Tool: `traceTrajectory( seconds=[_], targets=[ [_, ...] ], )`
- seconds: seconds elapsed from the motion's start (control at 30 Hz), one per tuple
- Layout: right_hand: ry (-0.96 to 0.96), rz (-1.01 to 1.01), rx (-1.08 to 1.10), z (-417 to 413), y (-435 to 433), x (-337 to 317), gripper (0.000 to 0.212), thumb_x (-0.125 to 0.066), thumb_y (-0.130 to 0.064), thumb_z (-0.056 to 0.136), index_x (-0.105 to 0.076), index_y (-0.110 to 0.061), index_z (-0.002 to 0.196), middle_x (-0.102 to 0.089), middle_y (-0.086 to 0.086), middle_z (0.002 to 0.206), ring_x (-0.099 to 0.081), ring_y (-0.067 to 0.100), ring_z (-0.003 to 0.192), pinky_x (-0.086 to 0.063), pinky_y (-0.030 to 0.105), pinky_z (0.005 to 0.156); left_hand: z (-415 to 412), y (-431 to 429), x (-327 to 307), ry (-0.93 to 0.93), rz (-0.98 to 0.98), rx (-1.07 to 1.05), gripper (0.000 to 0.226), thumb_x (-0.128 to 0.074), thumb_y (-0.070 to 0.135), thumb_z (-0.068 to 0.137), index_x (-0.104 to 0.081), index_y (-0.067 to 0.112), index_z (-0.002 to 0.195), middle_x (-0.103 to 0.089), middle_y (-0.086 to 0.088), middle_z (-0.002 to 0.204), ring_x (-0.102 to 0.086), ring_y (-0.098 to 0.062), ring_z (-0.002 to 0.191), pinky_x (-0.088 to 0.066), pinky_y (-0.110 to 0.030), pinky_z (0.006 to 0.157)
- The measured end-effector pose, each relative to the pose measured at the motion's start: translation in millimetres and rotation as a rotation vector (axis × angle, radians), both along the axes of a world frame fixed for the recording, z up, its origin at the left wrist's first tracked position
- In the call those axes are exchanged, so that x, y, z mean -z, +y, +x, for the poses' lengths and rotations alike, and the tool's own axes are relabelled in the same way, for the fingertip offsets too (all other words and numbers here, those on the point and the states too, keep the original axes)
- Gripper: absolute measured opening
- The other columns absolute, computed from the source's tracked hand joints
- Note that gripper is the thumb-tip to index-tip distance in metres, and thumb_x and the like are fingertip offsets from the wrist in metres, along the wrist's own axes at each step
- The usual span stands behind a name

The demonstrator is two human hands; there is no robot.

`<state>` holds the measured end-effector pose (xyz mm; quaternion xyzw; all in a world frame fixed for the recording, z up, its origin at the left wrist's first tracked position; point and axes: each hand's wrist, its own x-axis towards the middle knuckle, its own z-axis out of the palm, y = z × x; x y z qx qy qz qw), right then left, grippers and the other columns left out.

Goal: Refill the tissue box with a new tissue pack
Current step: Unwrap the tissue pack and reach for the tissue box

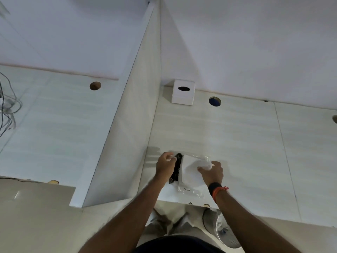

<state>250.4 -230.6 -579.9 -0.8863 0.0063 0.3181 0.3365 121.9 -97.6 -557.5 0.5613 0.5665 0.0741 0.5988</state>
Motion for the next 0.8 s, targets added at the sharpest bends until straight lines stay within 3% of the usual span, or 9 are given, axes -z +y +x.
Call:
traceTrajectory(
  seconds=[0.1, 0.23, 0.33, 0.5, 0.67, 0.8],
  targets=[
    [-0.107, 0.066, -0.007, 6.5, 29.8, -13.2, 0.068, -0.079, -0.022, 0.078, -0.044, -0.01, 0.136, -0.048, 0.017, 0.138, -0.045, 0.037, 0.128, -0.04, 0.047, 0.104, 8.0, 6.8, -3.2, -0.08, 0.0, -0.046, 0.026, -0.057, 0.01, 0.09, -0.068, 0.013, 0.114, -0.068, -0.001, 0.11, -0.061, -0.015, 0.103, -0.047, -0.026, 0.086],
    [-0.113, 0.198, -0.072, 33.0, 93.5, -30.1, 0.062, -0.076, -0.025, 0.079, -0.046, -0.011, 0.132, -0.05, 0.018, 0.136, -0.047, 0.036, 0.128, -0.039, 0.043, 0.105, 16.7, 18.4, -2.0, -0.121, -0.017, -0.126, 0.023, -0.057, 0.012, 0.087, -0.071, 0.018, 0.105, -0.072, -0.004, 0.101, -0.068, -0.023, 0.096, -0.054, -0.035, 0.082],
    [-0.129, 0.229, -0.173, 60.1, 150.5, -37.9, 0.063, -0.074, -0.028, 0.08, -0.045, -0.015, 0.134, -0.047, 0.02, 0.138, -0.044, 0.039, 0.13, -0.037, 0.045, 0.107, 24.5, 32.9, -4.3, -0.13, 0.001, -0.186, 0.021, -0.059, 0.011, 0.087, -0.072, 0.015, 0.104, -0.072, -0.006, 0.094, -0.068, -0.019, 0.081, -0.053, -0.031, 0.073],
    [-0.134, 0.136, -0.266, 109.5, 237.3, -40.0, 0.076, -0.07, -0.043, 0.082, -0.034, -0.033, 0.147, -0.028, 0.021, 0.153, -0.029, 0.041, 0.14, -0.034, 0.054, 0.108, 33.1, 49.7, -10.9, -0.151, -0.015, -0.25, 0.023, -0.054, 0.004, 0.088, -0.07, 0.016, 0.098, -0.073, -0.005, 0.09, -0.067, -0.014, 0.073, -0.047, -0.011, 0.057],
    [-0.184, -0.009, -0.358, 129.0, 297.1, -25.6, 0.092, -0.071, -0.06, 0.072, -0.026, -0.041, 0.151, -0.014, 0.023, 0.157, -0.025, 0.043, 0.141, -0.034, 0.056, 0.105, 30.4, 58.6, -8.8, -0.147, -0.042, -0.314, 0.023, -0.054, 0.006, 0.088, -0.07, 0.019, 0.098, -0.073, -0.002, 0.092, -0.068, -0.012, 0.076, -0.047, -0.013, 0.062],
    [-0.156, -0.004, -0.314, 135.2, 321.6, -11.4, 0.081, -0.076, -0.061, 0.058, -0.044, -0.045, 0.131, -0.014, 0.022, 0.153, -0.028, 0.043, 0.134, -0.038, 0.057, 0.104, 25.0, 56.0, -2.6, -0.124, -0.058, -0.339, 0.023, -0.056, 0.006, 0.087, -0.07, 0.023, 0.092, -0.074, -0.003, 0.094, -0.067, -0.01, 0.071, -0.047, -0.014, 0.061]
  ],
)
